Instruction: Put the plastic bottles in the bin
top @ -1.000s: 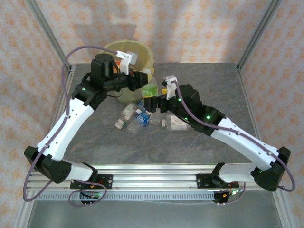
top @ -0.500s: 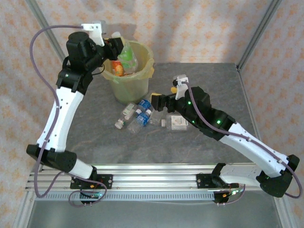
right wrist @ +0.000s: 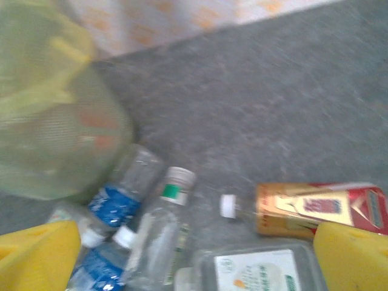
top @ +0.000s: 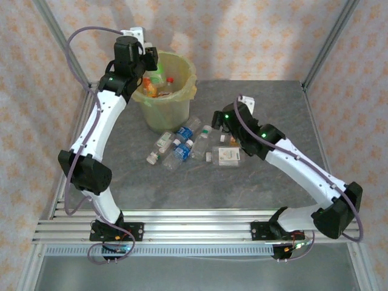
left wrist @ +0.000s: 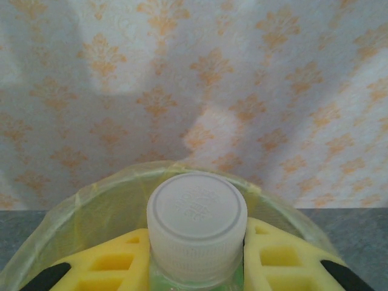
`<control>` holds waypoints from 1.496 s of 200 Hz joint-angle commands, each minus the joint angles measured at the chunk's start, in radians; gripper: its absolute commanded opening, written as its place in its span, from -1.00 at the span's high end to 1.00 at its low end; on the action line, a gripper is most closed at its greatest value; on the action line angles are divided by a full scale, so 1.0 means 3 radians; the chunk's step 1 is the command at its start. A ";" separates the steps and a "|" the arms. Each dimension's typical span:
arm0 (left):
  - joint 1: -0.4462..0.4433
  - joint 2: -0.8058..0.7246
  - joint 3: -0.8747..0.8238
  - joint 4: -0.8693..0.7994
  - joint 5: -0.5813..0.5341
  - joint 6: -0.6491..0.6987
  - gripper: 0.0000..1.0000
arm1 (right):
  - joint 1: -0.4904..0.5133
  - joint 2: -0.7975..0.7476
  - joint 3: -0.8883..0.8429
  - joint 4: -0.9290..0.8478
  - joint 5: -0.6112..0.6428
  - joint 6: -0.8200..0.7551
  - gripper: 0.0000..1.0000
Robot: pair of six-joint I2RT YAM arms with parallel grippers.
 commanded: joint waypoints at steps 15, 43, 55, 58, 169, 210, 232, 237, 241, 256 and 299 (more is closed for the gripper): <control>0.0025 0.0014 -0.0083 0.0383 -0.0233 0.0210 0.86 | -0.0354 0.0002 -0.0074 -0.0549 0.0041 0.0652 -0.98; 0.0024 0.0055 -0.0258 0.0531 -0.0260 0.0215 0.87 | -0.0629 0.0068 -0.0142 -0.0831 -0.0045 0.0898 -0.98; 0.0024 0.0064 -0.0334 0.0597 -0.0274 0.0226 0.87 | -0.0690 0.0073 -0.0193 -0.0860 -0.0086 0.0928 -0.98; 0.0027 0.0066 -0.0349 0.0613 -0.0276 0.0225 0.87 | -0.0702 0.0073 -0.0209 -0.0865 -0.0089 0.0934 -0.98; -0.0003 0.0265 -0.0517 0.0579 -0.0156 0.0277 0.46 | -0.0818 0.0020 -0.0434 -0.0963 -0.0066 0.0910 -0.98; -0.0009 0.0338 -0.0484 0.0511 -0.0103 0.0277 0.22 | -0.0819 -0.0046 -0.0541 -0.0901 -0.0123 0.0926 -0.98; -0.0011 0.0379 -0.0470 0.0477 -0.0070 0.0262 0.14 | -0.0822 -0.0057 -0.0590 -0.0847 -0.0191 0.0936 -0.98; -0.0012 0.0387 -0.0465 0.0470 -0.0053 0.0258 0.13 | -0.0821 -0.0053 -0.0599 -0.0841 -0.0202 0.0941 -0.98; -0.0011 0.0395 -0.0467 0.0470 -0.0047 0.0252 0.13 | -0.0822 -0.0050 -0.0607 -0.0834 -0.0208 0.0941 -0.98; -0.0016 0.0414 -0.0463 0.0469 -0.0030 0.0229 0.08 | -0.0822 -0.0045 -0.0632 -0.0794 -0.0246 0.0941 -0.98; -0.0035 0.0655 -0.0171 0.0317 0.0110 0.0182 -0.50 | -0.0822 -0.0046 -0.0663 -0.0683 -0.0369 0.0896 -0.98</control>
